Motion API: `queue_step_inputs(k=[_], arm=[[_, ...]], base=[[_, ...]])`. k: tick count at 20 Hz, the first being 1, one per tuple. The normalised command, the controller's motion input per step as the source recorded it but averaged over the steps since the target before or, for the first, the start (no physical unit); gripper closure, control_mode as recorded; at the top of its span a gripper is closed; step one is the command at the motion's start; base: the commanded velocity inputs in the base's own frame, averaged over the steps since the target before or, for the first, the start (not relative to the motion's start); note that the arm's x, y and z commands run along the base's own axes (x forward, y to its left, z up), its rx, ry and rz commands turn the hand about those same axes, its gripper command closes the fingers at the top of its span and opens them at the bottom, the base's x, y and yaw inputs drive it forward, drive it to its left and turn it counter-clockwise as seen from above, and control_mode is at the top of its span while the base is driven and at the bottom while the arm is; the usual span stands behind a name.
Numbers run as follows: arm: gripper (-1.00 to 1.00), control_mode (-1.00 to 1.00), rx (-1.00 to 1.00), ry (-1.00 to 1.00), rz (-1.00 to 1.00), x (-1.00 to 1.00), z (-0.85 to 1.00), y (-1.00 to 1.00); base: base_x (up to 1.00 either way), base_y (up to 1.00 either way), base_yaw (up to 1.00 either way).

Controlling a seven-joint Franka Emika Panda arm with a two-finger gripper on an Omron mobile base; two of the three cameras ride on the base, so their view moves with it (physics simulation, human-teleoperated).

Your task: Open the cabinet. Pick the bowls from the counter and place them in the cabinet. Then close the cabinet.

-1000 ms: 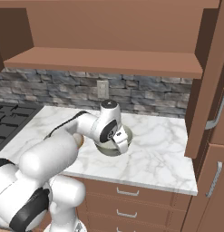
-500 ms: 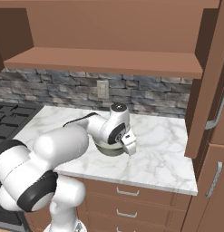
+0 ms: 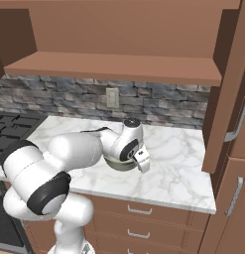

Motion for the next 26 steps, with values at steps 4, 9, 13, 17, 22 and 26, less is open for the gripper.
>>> queue_step_inputs(k=[4,9,13,17,22,26], arm=[[-1.00,-1.00,0.00,0.00,0.00,0.01,-0.42,-0.08],[1.00,-1.00,0.00,0.00,0.00,-0.05,-0.30,-0.02],[1.00,-1.00,0.03,0.00,0.00,-0.49,-0.28,-0.05],[1.00,-1.00,0.02,-0.02,0.00,-0.62,-0.21,0.00],[1.00,-1.00,0.01,-0.03,0.00,-0.52,-0.12,0.00],[1.00,-1.00,0.00,-0.27,-0.03,-0.83,0.31,0.00]], base=[[0.00,0.00,0.00],[0.00,0.00,0.00],[0.00,0.00,0.00],[0.00,0.00,0.00],[0.00,0.00,0.00],[0.00,0.00,0.00]])
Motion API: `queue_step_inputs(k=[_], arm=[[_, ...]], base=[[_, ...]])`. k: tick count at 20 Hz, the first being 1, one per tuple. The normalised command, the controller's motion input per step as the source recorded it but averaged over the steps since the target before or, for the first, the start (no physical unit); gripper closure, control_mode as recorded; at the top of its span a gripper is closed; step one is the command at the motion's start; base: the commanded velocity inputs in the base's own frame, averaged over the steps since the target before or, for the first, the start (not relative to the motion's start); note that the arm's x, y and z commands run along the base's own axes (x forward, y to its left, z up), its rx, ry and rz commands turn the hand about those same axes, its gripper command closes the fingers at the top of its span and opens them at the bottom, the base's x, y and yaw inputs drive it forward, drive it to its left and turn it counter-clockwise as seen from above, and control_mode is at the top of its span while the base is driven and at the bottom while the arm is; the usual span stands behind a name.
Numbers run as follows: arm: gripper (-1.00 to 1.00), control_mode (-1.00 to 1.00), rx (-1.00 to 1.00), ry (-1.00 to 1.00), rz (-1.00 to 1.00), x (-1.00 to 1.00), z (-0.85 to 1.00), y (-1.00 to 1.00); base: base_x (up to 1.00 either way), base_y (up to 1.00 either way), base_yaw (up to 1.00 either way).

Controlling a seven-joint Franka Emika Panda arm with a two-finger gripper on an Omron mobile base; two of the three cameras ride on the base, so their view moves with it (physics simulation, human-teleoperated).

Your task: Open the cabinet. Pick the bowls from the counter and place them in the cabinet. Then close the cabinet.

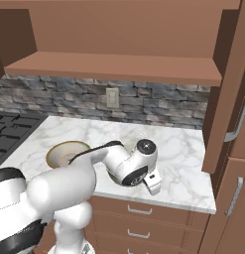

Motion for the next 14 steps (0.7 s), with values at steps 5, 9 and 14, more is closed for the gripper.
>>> queue_step_inputs(k=[5,9,14], arm=[[1.00,-1.00,0.00,-0.35,-0.13,-0.86,0.63,0.00],[1.00,-1.00,0.01,-0.23,-0.20,-0.73,0.60,0.00],[1.00,-1.00,0.00,-0.12,-0.27,-0.70,0.47,0.00]], base=[[0.00,0.00,0.00],[0.00,0.00,0.00],[0.00,0.00,0.00]])
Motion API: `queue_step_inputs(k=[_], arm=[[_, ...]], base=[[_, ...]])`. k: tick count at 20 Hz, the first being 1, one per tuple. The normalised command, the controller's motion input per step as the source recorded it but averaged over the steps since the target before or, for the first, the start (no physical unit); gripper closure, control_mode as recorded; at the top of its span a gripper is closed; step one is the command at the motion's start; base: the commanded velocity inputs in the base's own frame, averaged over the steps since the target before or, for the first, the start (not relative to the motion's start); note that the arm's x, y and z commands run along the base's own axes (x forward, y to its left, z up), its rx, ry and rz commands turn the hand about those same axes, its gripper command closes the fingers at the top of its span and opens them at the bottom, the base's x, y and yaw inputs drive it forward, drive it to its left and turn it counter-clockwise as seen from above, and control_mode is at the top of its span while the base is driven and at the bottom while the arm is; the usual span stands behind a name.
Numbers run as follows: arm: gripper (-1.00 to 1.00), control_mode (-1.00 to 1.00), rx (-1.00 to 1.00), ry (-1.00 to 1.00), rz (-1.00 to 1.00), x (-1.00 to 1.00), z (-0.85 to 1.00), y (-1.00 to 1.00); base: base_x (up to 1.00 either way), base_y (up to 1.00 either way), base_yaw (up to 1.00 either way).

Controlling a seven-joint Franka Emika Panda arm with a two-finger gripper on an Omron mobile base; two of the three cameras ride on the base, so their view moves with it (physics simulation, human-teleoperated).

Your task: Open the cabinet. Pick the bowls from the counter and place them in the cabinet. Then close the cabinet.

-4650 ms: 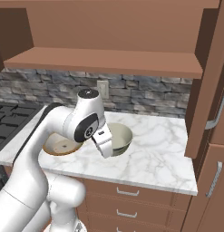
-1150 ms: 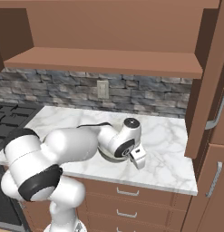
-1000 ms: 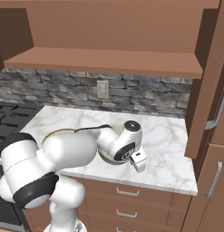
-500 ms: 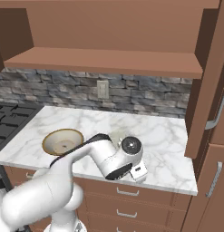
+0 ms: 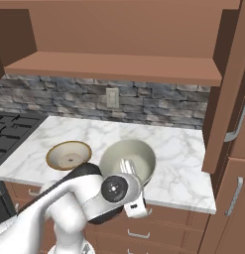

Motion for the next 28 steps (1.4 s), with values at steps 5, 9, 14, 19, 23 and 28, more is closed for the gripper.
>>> queue_step_inputs(k=[5,9,14,19,23,28], arm=[[1.00,-1.00,0.00,-0.03,-0.26,-0.52,0.49,0.09],[1.00,-1.00,0.00,0.00,-0.21,-0.19,0.69,0.01],[1.00,-1.00,0.00,0.02,-0.12,0.00,0.73,0.00],[1.00,-1.00,0.00,0.01,-0.02,0.00,0.39,0.00],[1.00,-1.00,0.01,-0.01,0.00,0.00,0.26,0.00],[1.00,-1.00,0.04,0.00,0.00,-0.08,0.38,0.00]], base=[[0.00,0.00,0.00],[0.00,0.00,0.00],[0.00,0.00,0.00],[0.00,0.00,0.00],[0.00,0.00,0.00],[0.00,0.00,0.00]])
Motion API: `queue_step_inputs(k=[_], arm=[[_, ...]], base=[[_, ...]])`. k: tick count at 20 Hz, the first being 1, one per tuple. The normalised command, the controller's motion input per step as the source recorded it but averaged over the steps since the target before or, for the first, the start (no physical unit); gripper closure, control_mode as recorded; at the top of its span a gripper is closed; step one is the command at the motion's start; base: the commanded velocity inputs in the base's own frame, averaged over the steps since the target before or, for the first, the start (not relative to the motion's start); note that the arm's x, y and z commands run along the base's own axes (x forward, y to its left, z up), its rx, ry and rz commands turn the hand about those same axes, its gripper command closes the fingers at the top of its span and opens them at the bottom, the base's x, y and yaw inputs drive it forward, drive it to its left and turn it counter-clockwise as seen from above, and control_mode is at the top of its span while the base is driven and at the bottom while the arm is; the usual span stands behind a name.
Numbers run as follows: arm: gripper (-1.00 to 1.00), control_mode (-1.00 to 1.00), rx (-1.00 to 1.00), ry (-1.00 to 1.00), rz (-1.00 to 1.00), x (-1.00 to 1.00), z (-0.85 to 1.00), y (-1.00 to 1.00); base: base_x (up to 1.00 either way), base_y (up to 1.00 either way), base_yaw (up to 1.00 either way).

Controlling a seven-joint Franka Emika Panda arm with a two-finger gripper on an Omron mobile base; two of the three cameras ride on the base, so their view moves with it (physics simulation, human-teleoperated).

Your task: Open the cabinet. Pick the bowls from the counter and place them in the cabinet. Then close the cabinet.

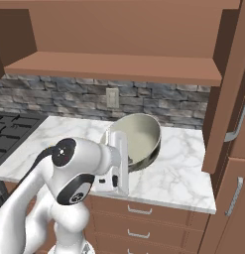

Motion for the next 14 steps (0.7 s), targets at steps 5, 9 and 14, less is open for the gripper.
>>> queue_step_inputs(k=[5,9,14], arm=[[1.00,-1.00,0.02,0.00,0.00,-0.01,0.32,0.00],[1.00,-1.00,0.00,0.00,0.00,0.00,0.32,0.00],[1.00,-1.00,0.00,0.00,0.00,0.00,0.31,0.00]], base=[[0.00,0.00,0.00],[0.00,0.00,0.00],[0.00,0.00,0.00]])
